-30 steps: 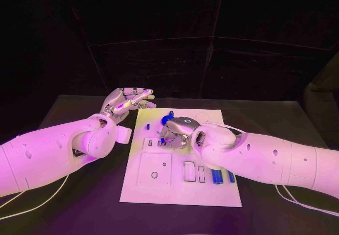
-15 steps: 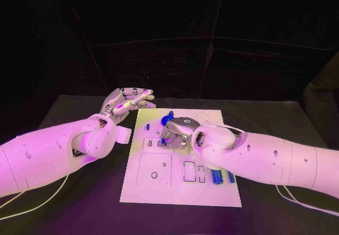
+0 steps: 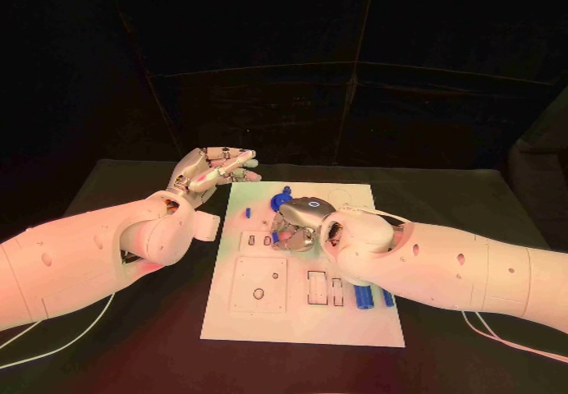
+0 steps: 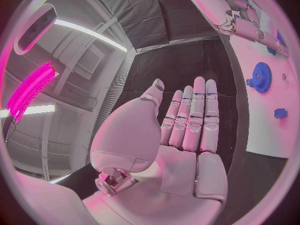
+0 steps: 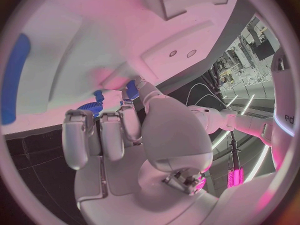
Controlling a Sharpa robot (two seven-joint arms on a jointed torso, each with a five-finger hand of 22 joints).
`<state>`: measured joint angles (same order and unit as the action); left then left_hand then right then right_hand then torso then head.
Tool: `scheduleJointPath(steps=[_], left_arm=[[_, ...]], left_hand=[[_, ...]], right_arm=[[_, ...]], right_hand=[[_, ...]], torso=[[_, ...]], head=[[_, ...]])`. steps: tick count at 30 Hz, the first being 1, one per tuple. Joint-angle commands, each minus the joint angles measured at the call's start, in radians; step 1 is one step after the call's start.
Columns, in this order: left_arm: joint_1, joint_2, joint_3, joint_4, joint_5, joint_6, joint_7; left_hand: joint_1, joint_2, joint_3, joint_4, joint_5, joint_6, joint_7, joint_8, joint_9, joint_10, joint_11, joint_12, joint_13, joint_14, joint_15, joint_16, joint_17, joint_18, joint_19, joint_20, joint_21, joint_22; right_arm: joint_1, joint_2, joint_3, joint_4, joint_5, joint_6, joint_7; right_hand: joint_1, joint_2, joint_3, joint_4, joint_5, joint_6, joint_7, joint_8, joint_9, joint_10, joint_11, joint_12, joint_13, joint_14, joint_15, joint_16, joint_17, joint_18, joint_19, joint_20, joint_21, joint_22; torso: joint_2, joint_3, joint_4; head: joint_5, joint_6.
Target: Assemble the parts on the task board
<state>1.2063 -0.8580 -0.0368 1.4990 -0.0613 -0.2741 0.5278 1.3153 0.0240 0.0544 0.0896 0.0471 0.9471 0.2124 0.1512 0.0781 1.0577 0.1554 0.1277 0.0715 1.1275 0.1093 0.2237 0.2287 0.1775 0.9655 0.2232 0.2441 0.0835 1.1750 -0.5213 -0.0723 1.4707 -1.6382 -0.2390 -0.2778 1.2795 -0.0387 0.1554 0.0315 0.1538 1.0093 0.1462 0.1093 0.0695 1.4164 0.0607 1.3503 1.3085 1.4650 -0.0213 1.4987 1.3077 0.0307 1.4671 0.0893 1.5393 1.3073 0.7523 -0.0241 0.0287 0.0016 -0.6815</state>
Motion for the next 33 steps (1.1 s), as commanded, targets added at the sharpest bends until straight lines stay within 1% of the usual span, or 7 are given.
scheduleJointPath(steps=[1, 9, 16, 26, 28, 31, 33], left_arm=[[0.002, 0.000, 0.001, 0.001, 0.001, 0.011, 0.004], [0.002, -0.001, 0.001, 0.000, 0.001, 0.011, 0.003], [0.002, 0.000, 0.001, -0.001, -0.001, 0.011, -0.004], [0.002, -0.002, 0.001, -0.013, -0.074, 0.014, -0.075], [0.004, -0.006, 0.001, -0.016, -0.142, 0.031, -0.127], [0.010, -0.009, 0.001, -0.021, -0.222, 0.047, -0.207], [0.020, -0.008, 0.001, -0.029, -0.289, 0.085, -0.304]], left_hand=[[0.002, 0.010, 0.000, -0.004, 0.000, 0.008, -0.001, -0.003, -0.002, 0.007, 0.001, -0.003, -0.001, 0.005, -0.002, -0.007, 0.001, 0.006, 0.007, -0.002, -0.006, -0.001], [0.002, 0.010, 0.000, -0.004, 0.000, 0.008, -0.001, -0.003, -0.002, 0.007, 0.001, -0.003, -0.001, 0.005, -0.002, -0.007, 0.001, 0.006, 0.007, -0.002, -0.006, -0.001], [0.003, 0.014, -0.001, -0.007, 0.000, 0.019, -0.007, 0.000, -0.001, 0.023, -0.004, -0.001, 0.001, 0.010, -0.005, -0.009, 0.004, 0.007, 0.011, -0.003, -0.008, -0.003], [-0.006, 0.018, -0.019, -0.008, 0.001, 0.075, -0.054, -0.003, -0.002, 0.212, -0.071, 0.042, 0.028, 0.281, -0.093, 0.132, 0.108, 0.009, 0.239, -0.091, 0.117, 0.050], [-0.012, 0.013, -0.030, -0.006, 0.003, 0.099, -0.076, 0.001, 0.001, 0.292, -0.101, 0.083, 0.052, 0.383, -0.125, 0.329, 0.278, 0.008, 0.324, -0.125, 0.182, 0.084], [-0.018, 0.015, -0.043, -0.004, 0.005, 0.115, -0.090, 0.003, 0.008, 0.317, -0.112, 0.119, 0.090, 0.403, -0.143, 0.844, 0.789, -0.004, 0.393, -0.151, 0.294, 0.169], [-0.034, 0.040, -0.052, 0.006, 0.002, 0.124, -0.096, 0.024, 0.026, 0.313, -0.124, 0.196, 0.162, 0.417, -0.152, 1.131, 1.088, -0.042, 0.474, -0.167, 0.584, 0.482]], right_arm=[[-0.004, 0.000, -0.005, -0.002, -0.008, 0.031, -0.030], [-0.004, 0.000, -0.005, -0.002, -0.009, 0.014, -0.040], [-0.005, -0.006, -0.005, 0.008, -0.018, -0.126, -0.018], [-0.002, -0.086, -0.003, 0.084, 0.111, -0.271, 0.256], [0.015, -0.133, -0.002, 0.117, 0.226, -0.236, 0.349], [0.039, -0.187, 0.002, 0.143, 0.373, -0.186, 0.405], [0.058, -0.229, 0.015, 0.151, 0.490, -0.148, 0.429]], right_hand=[[-0.007, -0.007, -0.007, 0.006, 0.002, -0.013, 0.002, -0.006, -0.002, -0.009, 0.001, -0.006, 0.042, 0.070, 0.009, -0.005, 0.093, -0.010, 0.049, 0.008, -0.006, 0.175], [-0.027, -0.017, -0.031, 0.023, -0.007, -0.031, 0.005, -0.013, -0.001, -0.015, 0.005, -0.012, 0.037, 0.069, 0.012, -0.007, 0.090, -0.009, 0.046, 0.011, -0.009, 0.171], [-0.060, -0.037, -0.098, 0.065, -0.007, -0.076, 0.016, -0.030, -0.002, -0.030, 0.016, -0.027, 0.023, 0.069, 0.021, -0.008, 0.090, -0.009, 0.045, 0.018, -0.010, 0.169], [-0.021, -0.036, -0.164, 0.096, 0.027, -0.085, 0.020, -0.019, 0.004, -0.006, 0.020, 0.008, 0.054, 0.073, 0.026, 0.000, 0.106, -0.011, 0.053, 0.025, -0.005, 0.180], [-0.001, -0.028, -0.169, 0.091, 0.030, -0.084, 0.019, -0.015, 0.004, -0.018, 0.019, -0.006, 0.041, 0.068, 0.025, -0.009, 0.090, -0.004, 0.033, 0.024, -0.020, 0.149], [0.030, -0.017, -0.174, 0.079, 0.037, -0.095, 0.021, -0.017, 0.002, -0.049, 0.019, -0.045, 0.007, 0.055, 0.025, -0.035, 0.044, 0.010, -0.006, 0.023, -0.050, 0.087], [0.047, -0.004, -0.175, 0.072, 0.041, -0.077, 0.015, -0.002, 0.007, -0.056, 0.015, -0.054, -0.002, 0.049, 0.022, -0.049, 0.023, 0.017, -0.024, 0.022, -0.065, 0.059]], torso=[[0.000, 0.0002, -0.0004], [0.000, 0.0004, -0.0008], [-0.001, 0.0009, -0.0013], [-0.002, 0.0002, -0.0006], [-0.003, 0.0006, -0.0008], [-0.004, 0.0018, -0.0012], [-0.008, 0.0012, 0.0000]], head=[[-0.001, 0.000], [0.000, 0.000], [-0.001, 0.001], [-0.002, 0.006], [-0.002, 0.011], [0.001, 0.012], [-0.003, 0.010]])
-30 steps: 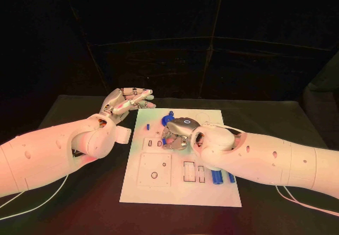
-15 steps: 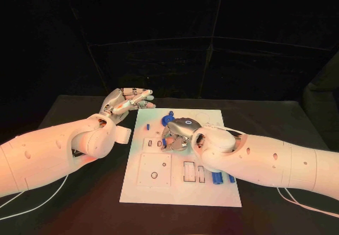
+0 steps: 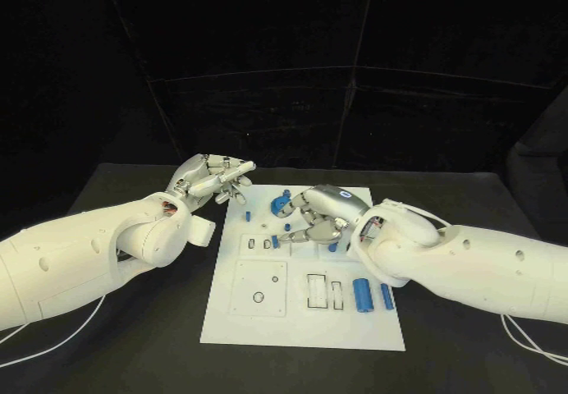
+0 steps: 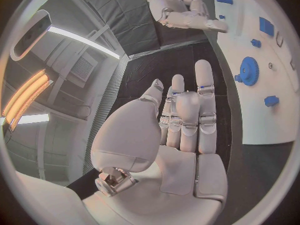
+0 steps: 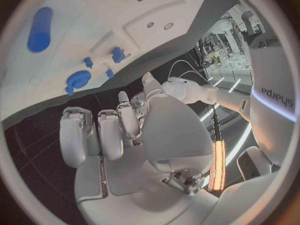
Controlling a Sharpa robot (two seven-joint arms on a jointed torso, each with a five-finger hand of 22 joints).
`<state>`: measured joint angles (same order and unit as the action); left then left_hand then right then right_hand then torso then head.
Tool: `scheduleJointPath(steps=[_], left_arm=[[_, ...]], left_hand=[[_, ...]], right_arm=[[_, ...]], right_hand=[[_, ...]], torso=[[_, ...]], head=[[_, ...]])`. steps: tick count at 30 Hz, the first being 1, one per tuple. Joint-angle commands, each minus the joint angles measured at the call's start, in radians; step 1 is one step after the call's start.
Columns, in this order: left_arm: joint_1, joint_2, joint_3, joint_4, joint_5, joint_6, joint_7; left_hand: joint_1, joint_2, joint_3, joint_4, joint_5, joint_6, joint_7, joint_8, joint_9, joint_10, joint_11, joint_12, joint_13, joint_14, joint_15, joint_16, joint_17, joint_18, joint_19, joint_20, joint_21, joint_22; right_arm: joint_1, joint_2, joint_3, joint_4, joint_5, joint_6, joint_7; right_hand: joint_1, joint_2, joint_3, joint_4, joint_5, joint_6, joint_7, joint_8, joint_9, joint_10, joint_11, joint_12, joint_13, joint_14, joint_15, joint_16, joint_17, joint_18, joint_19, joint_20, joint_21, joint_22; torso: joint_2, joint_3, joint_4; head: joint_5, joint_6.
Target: Assemble the parts on the task board
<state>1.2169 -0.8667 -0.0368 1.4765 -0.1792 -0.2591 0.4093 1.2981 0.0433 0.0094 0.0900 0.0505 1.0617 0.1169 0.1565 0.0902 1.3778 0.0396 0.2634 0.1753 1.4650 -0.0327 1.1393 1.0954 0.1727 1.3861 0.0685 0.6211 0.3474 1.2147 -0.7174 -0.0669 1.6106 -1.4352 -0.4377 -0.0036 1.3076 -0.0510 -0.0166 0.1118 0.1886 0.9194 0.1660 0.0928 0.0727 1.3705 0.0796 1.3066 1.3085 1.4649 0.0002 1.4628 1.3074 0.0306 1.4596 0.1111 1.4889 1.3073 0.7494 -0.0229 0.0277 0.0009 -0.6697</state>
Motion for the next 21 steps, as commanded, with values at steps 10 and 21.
scheduleJointPath(steps=[10, 21], left_arm=[[0.058, 0.024, 0.001, -0.018, -0.555, 0.293, -0.652], [0.104, 0.109, -0.020, -0.050, -0.723, 0.405, -0.927]], left_hand=[[-0.105, 0.049, -0.054, 0.048, -0.005, 0.003, -0.029, 0.149, 0.114, -0.054, -0.030, 0.550, 0.524, 0.106, -0.024, 0.432, 0.475, -0.115, 0.107, -0.031, 0.718, 0.859], [-0.224, 0.053, -0.194, 0.178, -0.005, -0.100, -0.060, 0.392, 0.352, -0.071, -0.053, 0.897, 0.879, 0.106, -0.044, 0.432, 0.475, -0.129, 0.109, -0.039, 0.815, 0.989]], right_arm=[[0.100, -0.170, 0.028, -0.054, 0.676, 0.132, 0.197], [0.116, -0.176, 0.029, -0.089, 0.776, 0.166, 0.242]], right_hand=[[0.074, 0.051, -0.036, -0.038, 0.016, 0.061, -0.027, 0.048, 0.000, -0.133, -0.028, -0.384, -0.301, -0.058, -0.028, -0.328, -0.333, 0.103, -0.274, -0.022, -0.330, -0.409], [0.138, 0.063, -0.056, 0.004, 0.015, 0.042, 0.000, -0.001, -0.003, -0.086, -0.005, -1.186, -0.971, -0.210, 0.039, -1.132, -0.912, 0.168, -0.416, 0.021, -0.934, -0.956]], torso=[[-0.025, 0.0038, -0.0025], [-0.036, 0.0123, -0.0036]], head=[[-0.001, -0.008], [0.011, -0.017]])
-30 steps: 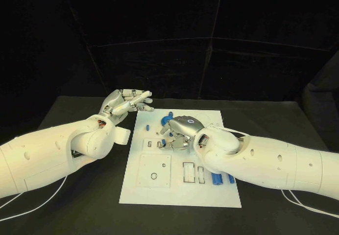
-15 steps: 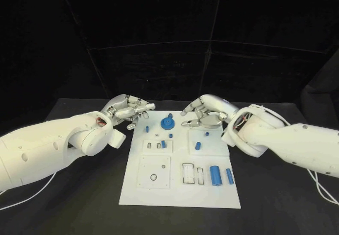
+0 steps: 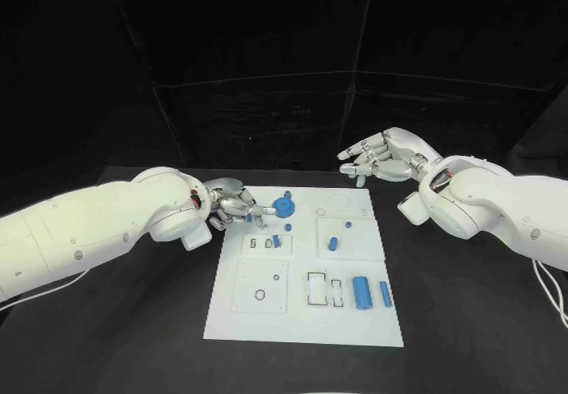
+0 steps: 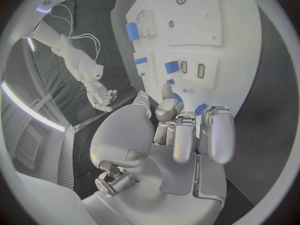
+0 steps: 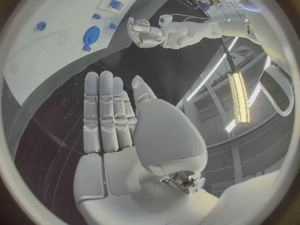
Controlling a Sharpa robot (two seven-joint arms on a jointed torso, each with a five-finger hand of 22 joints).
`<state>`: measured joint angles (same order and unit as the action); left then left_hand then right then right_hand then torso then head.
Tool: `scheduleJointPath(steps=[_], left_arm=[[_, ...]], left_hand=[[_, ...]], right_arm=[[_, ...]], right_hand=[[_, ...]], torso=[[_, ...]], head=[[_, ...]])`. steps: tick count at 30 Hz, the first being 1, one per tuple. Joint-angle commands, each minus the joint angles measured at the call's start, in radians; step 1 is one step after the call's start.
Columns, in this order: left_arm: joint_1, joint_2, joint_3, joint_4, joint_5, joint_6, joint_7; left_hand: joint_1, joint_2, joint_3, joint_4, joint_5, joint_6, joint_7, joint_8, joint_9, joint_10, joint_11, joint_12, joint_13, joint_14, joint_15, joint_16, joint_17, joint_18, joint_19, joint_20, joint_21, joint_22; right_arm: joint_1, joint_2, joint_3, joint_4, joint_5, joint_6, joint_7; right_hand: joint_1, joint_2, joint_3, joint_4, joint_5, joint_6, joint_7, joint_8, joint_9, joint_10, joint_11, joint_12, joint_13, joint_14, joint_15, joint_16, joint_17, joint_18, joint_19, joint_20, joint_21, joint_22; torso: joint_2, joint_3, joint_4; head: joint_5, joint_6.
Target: Assemble the parts on the task board
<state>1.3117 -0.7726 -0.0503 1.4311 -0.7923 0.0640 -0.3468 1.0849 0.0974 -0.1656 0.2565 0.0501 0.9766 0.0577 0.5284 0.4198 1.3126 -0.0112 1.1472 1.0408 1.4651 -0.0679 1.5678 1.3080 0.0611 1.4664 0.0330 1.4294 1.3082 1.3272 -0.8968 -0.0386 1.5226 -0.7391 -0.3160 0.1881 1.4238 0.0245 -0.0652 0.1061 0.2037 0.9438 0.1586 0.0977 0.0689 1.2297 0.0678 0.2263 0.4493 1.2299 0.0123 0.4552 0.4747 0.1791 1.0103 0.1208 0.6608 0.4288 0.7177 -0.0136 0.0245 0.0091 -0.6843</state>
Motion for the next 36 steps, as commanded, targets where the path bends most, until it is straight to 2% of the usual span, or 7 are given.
scheduleJointPath(steps=[1, 5, 7, 10, 15, 26, 36], left_arm=[[0.014, 0.025, -0.011, -0.008, -0.115, 0.083, -0.188], [0.029, 0.057, -0.029, -0.021, -0.125, 0.074, -0.228], [0.033, 0.073, -0.035, -0.029, -0.127, 0.068, -0.240], [0.041, 0.097, -0.047, -0.042, -0.129, 0.061, -0.254], [0.048, 0.130, -0.060, -0.060, -0.130, 0.074, -0.267], [0.052, 0.186, -0.072, -0.086, -0.130, 0.106, -0.288], [0.055, 0.205, -0.080, -0.097, -0.130, 0.141, -0.301]], left_hand=[[-0.007, 0.000, -0.031, 0.018, -0.004, -0.027, -0.001, 0.037, 0.042, -0.006, -0.002, 0.023, 0.025, 0.106, -0.009, 0.003, 0.263, -0.018, 0.029, -0.004, 0.011, 0.035], [0.000, -0.006, -0.057, 0.025, -0.004, -0.045, -0.003, 0.067, 0.077, -0.001, -0.005, 0.044, 0.049, 0.106, -0.010, 0.003, 0.263, -0.022, 0.034, -0.005, 0.026, 0.059], [0.002, -0.005, -0.069, 0.027, -0.003, -0.054, -0.004, 0.083, 0.096, 0.001, -0.006, 0.052, 0.057, 0.106, -0.011, 0.003, 0.263, -0.023, 0.035, -0.006, 0.031, 0.067], [0.003, -0.002, -0.080, 0.028, -0.004, -0.062, -0.005, 0.094, 0.110, 0.003, -0.007, 0.059, 0.066, 0.106, -0.012, 0.003, 0.263, -0.024, 0.037, -0.006, 0.037, 0.076], [-0.003, 0.002, -0.100, 0.031, -0.003, -0.071, -0.007, 0.112, 0.133, 0.005, -0.008, 0.066, 0.074, 0.106, -0.013, 0.003, 0.263, -0.025, 0.038, -0.006, 0.041, 0.083], [-0.008, 0.001, -0.117, 0.030, -0.003, -0.075, -0.009, 0.126, 0.152, 0.007, -0.010, 0.072, 0.082, 0.106, -0.014, 0.003, 0.263, -0.025, 0.036, -0.007, 0.041, 0.081], [0.000, 0.004, -0.119, 0.025, -0.003, -0.079, -0.010, 0.132, 0.160, 0.007, -0.010, 0.073, 0.083, 0.106, -0.014, 0.003, 0.263, -0.024, 0.034, -0.007, 0.040, 0.080]], right_arm=[[0.004, 0.005, 0.001, -0.002, 0.081, 0.048, 0.052], [0.005, 0.012, 0.001, -0.009, 0.075, 0.050, 0.057], [0.005, 0.015, 0.001, -0.013, 0.069, 0.047, 0.059], [0.005, 0.022, 0.001, -0.020, 0.060, 0.038, 0.060], [0.006, 0.034, 0.001, -0.033, 0.054, 0.025, 0.056], [0.006, 0.054, 0.001, -0.055, 0.027, 0.027, 0.033], [0.006, 0.062, 0.001, -0.062, 0.016, 0.040, 0.012]], right_hand=[[0.012, -0.007, -0.010, 0.020, 0.000, 0.024, 0.007, -0.005, 0.002, 0.051, 0.014, -0.120, -0.126, 0.040, 0.014, -0.133, -0.087, 0.009, 0.049, 0.014, -0.114, -0.085], [0.020, -0.007, -0.024, 0.034, 0.001, 0.048, 0.013, -0.010, 0.002, 0.058, 0.025, -0.166, -0.215, 0.059, 0.029, -0.247, -0.161, 0.009, 0.091, 0.023, -0.229, -0.173], [0.024, -0.005, -0.031, 0.037, 0.001, 0.060, 0.016, -0.014, 0.000, 0.064, 0.024, -0.165, -0.250, 0.080, 0.027, -0.284, -0.187, 0.005, 0.121, 0.029, -0.276, -0.210], [0.026, -0.003, -0.037, 0.040, 0.000, 0.072, 0.012, -0.014, 0.001, 0.076, 0.026, -0.164, -0.269, 0.103, 0.024, -0.303, -0.201, 0.006, 0.150, 0.024, -0.300, -0.231], [0.024, -0.011, -0.047, 0.041, -0.001, 0.070, 0.013, -0.019, 0.000, 0.080, 0.026, -0.164, -0.281, 0.114, 0.025, -0.317, -0.208, 0.005, 0.168, 0.022, -0.318, -0.246], [0.016, -0.016, -0.060, 0.045, 0.001, 0.066, 0.015, -0.021, 0.000, 0.076, 0.029, -0.163, -0.289, 0.116, 0.028, -0.325, -0.210, 0.005, 0.173, 0.025, -0.334, -0.258], [0.015, -0.015, -0.072, 0.043, 0.003, 0.052, 0.022, -0.025, 0.000, 0.060, 0.037, -0.163, -0.300, 0.104, 0.036, -0.341, -0.213, 0.004, 0.173, 0.032, -0.359, -0.275]], torso=[[-0.004, 0.0036, -0.0001], [-0.004, 0.0029, -0.0008], [-0.005, 0.0031, -0.0016], [-0.004, 0.0030, 0.0001], [-0.004, 0.0025, -0.0032], [-0.001, 0.0026, 0.0000], [-0.003, 0.0015, 0.0018]], head=[[0.005, -0.003], [0.007, -0.003], [0.008, -0.003], [0.007, 0.003], [0.003, 0.001], [-0.005, 0.001], [-0.004, -0.007]])
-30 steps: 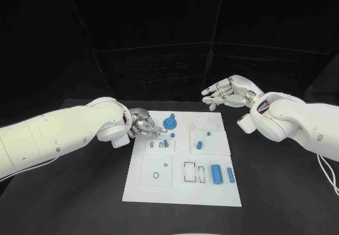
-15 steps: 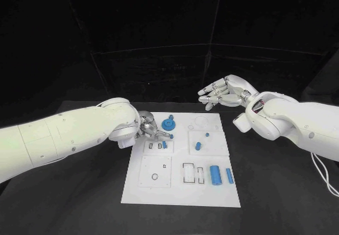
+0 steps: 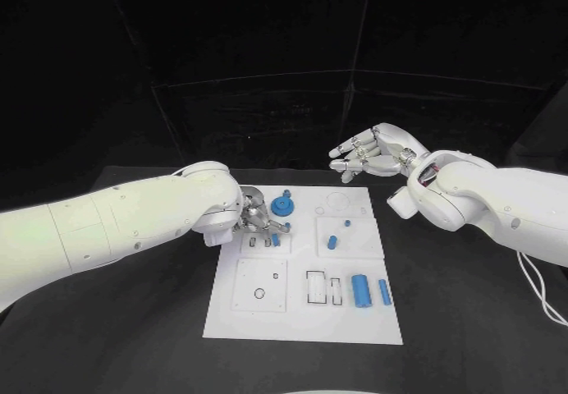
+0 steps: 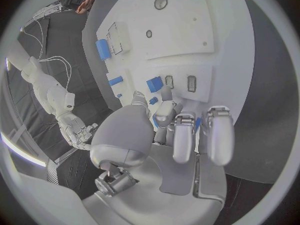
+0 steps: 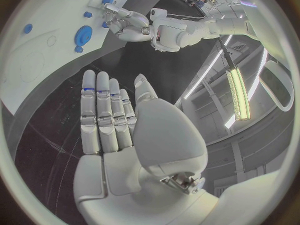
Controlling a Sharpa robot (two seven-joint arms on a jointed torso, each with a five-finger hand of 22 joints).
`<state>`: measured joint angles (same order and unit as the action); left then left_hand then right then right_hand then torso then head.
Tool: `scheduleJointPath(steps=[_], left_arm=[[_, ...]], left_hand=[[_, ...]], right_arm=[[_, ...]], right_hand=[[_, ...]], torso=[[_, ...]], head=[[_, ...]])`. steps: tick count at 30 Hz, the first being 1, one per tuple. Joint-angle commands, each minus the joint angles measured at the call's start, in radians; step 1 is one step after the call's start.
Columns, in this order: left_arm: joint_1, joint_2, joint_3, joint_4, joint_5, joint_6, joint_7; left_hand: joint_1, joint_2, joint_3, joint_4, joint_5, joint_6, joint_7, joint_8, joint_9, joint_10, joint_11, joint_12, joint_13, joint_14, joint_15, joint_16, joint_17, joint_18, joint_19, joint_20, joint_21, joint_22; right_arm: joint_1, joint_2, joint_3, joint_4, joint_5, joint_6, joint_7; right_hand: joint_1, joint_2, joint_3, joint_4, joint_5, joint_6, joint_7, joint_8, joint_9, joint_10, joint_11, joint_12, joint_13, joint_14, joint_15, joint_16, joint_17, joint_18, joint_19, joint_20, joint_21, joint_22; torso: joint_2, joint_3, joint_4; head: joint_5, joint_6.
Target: Assemble the parts on the task board
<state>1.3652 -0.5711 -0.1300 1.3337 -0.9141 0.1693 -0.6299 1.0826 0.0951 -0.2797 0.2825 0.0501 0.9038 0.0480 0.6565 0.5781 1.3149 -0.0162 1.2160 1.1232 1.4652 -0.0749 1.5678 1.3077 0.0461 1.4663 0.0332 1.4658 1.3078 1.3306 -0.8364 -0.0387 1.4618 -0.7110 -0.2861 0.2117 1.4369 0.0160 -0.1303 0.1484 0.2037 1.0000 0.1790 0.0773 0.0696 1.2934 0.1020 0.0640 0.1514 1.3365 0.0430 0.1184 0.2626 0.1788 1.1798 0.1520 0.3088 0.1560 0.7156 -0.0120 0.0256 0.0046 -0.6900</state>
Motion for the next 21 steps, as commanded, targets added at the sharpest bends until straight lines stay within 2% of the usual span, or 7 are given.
scheduleJointPath(steps=[1, 7, 15, 21], left_arm=[[0.002, 0.004, 0.000, 0.001, -0.008, 0.038, -0.018], [0.002, 0.009, -0.001, -0.001, -0.009, 0.044, -0.020], [0.002, 0.019, -0.002, -0.011, -0.009, 0.031, -0.016], [0.002, 0.021, -0.002, -0.011, -0.009, 0.008, -0.009]], left_hand=[[0.004, 0.007, -0.005, -0.002, -0.003, -0.007, 0.000, 0.005, 0.003, 0.005, -0.005, 0.004, 0.001, 0.106, -0.007, 0.003, 0.263, -0.009, 0.034, -0.007, 0.003, 0.080], [0.021, 0.012, -0.004, -0.011, -0.003, -0.013, 0.000, 0.011, 0.014, 0.003, -0.005, 0.004, 0.001, 0.106, -0.007, 0.003, 0.263, -0.009, 0.033, -0.007, 0.003, 0.080], [0.054, 0.030, 0.010, -0.029, -0.002, -0.021, 0.000, 0.020, 0.031, 0.003, -0.005, 0.006, 0.005, 0.106, -0.007, 0.003, 0.263, -0.008, 0.030, -0.007, 0.001, 0.077], [0.115, 0.051, 0.060, -0.070, -0.002, -0.032, -0.001, 0.026, 0.047, 0.002, -0.006, 0.005, 0.005, 0.106, -0.008, 0.003, 0.263, -0.006, 0.026, -0.007, -0.004, 0.068]], right_arm=[[0.002, 0.002, 0.001, -0.002, -0.013, 0.011, -0.013], [0.002, 0.004, 0.001, -0.005, -0.016, 0.014, -0.017], [0.002, 0.008, 0.001, -0.007, -0.019, 0.015, -0.019], [0.002, 0.003, 0.001, -0.004, -0.028, 0.018, -0.026]], right_hand=[[0.002, -0.007, -0.008, 0.001, 0.004, -0.005, 0.002, -0.004, -0.001, -0.005, 0.003, -0.001, -0.002, -0.003, 0.005, -0.005, -0.001, 0.005, 0.004, 0.001, -0.008, -0.003], [0.002, -0.005, -0.009, 0.001, 0.004, -0.007, 0.003, -0.005, -0.001, -0.007, 0.004, -0.001, -0.004, -0.004, 0.006, -0.007, -0.002, 0.004, 0.004, 0.002, -0.012, -0.005], [0.003, -0.004, -0.009, 0.000, 0.006, -0.009, 0.003, -0.005, -0.001, -0.008, 0.004, -0.001, -0.005, -0.005, 0.007, -0.008, -0.002, 0.005, 0.004, 0.002, -0.014, -0.007], [0.010, 0.003, -0.009, -0.004, 0.018, -0.006, 0.003, 0.000, 0.001, -0.013, 0.005, 0.000, -0.009, -0.007, 0.008, -0.014, -0.003, 0.005, 0.006, 0.004, -0.024, -0.014]], torso=[[0.000, -0.0001, 0.0006], [0.000, -0.0011, -0.0016], [-0.001, -0.0004, 0.0000], [0.000, 0.0003, 0.0013]], head=[[0.001, -0.002], [0.002, -0.005], [0.000, -0.010], [0.001, -0.014]])
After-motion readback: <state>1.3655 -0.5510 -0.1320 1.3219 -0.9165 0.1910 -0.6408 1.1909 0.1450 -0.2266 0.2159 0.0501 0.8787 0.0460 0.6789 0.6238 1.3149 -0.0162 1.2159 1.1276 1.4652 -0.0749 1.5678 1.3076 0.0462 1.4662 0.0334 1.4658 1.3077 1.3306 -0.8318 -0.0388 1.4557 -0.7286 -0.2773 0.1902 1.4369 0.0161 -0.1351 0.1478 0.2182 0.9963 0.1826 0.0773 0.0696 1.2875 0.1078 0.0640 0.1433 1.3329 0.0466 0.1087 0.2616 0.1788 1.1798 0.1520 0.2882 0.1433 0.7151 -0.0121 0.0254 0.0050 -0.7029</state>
